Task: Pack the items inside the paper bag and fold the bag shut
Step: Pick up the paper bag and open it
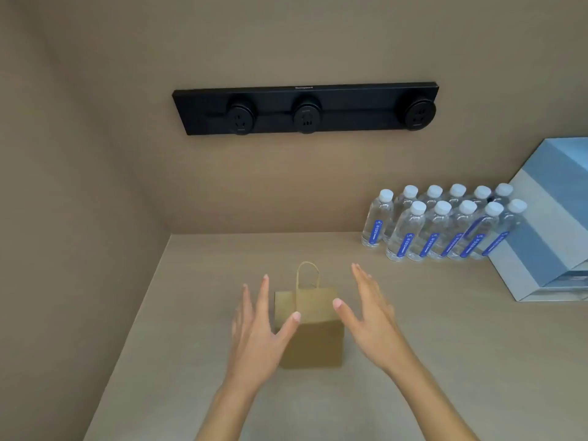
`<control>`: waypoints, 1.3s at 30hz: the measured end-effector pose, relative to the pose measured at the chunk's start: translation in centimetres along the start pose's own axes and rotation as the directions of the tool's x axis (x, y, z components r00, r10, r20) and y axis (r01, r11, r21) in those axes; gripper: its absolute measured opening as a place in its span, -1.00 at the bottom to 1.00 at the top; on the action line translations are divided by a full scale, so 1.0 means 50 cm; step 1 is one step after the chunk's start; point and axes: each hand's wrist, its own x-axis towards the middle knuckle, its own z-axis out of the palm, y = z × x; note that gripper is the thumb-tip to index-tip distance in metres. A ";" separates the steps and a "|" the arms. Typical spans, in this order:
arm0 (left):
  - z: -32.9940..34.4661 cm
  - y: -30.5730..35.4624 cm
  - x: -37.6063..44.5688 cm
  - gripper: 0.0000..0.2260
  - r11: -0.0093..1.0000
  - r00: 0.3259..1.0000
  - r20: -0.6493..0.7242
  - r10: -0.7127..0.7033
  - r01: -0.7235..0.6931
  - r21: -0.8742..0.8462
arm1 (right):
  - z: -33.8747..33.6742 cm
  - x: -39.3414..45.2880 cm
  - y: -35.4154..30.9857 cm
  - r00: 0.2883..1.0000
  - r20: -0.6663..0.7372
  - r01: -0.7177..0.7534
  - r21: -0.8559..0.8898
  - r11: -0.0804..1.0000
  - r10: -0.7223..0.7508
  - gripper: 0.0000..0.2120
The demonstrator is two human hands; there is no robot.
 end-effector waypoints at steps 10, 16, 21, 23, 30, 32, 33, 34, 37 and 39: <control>0.041 -0.013 0.030 -0.41 0.877 0.977 0.133 -0.169 0.211 -0.433 | 0.047 0.038 0.007 0.916 0.219 -0.399 0.551 0.733 0.335 -0.69; 0.037 -0.009 0.028 -0.50 0.881 0.984 0.031 -0.176 0.171 -0.440 | 0.045 0.027 0.014 0.917 0.209 -0.365 0.784 0.503 0.339 -0.74; 0.045 -0.005 0.021 -0.55 0.922 0.987 -0.045 -0.151 0.125 -0.366 | 0.037 0.010 0.014 0.949 0.167 -0.283 0.828 0.484 0.268 -0.78; 0.045 0.001 0.020 -0.57 0.927 0.986 -0.094 -0.139 0.097 -0.362 | 0.031 0.000 0.013 0.968 0.160 -0.235 0.850 0.472 0.195 -0.87; 0.035 0.020 0.012 -0.57 0.946 0.976 -0.210 -0.054 -0.018 -0.325 | 0.015 -0.032 0.001 0.951 0.308 -0.255 0.782 0.569 0.003 -0.73; 0.039 0.025 0.001 -0.65 0.955 0.981 -0.187 -0.041 -0.017 -0.296 | 0.019 -0.040 -0.008 0.941 0.337 -0.253 0.743 0.620 -0.019 -0.79; 0.044 0.028 -0.005 -0.69 0.961 0.983 -0.177 -0.043 -0.008 -0.277 | 0.024 -0.042 -0.011 0.940 0.341 -0.255 0.737 0.625 -0.020 -0.81; 0.046 0.033 -0.014 -0.74 0.960 0.986 -0.158 -0.053 0.007 -0.278 | 0.029 -0.045 -0.015 0.938 0.347 -0.260 0.740 0.620 -0.019 -0.84; 0.040 0.051 -0.035 -0.90 0.920 0.994 -0.044 -0.099 0.075 -0.386 | 0.044 -0.052 -0.029 0.929 0.368 -0.271 0.738 0.618 -0.032 -0.83; 0.027 0.060 -0.042 -0.97 0.890 0.995 0.031 -0.098 0.101 -0.445 | 0.052 -0.056 -0.033 0.930 0.368 -0.277 0.742 0.610 -0.024 -0.78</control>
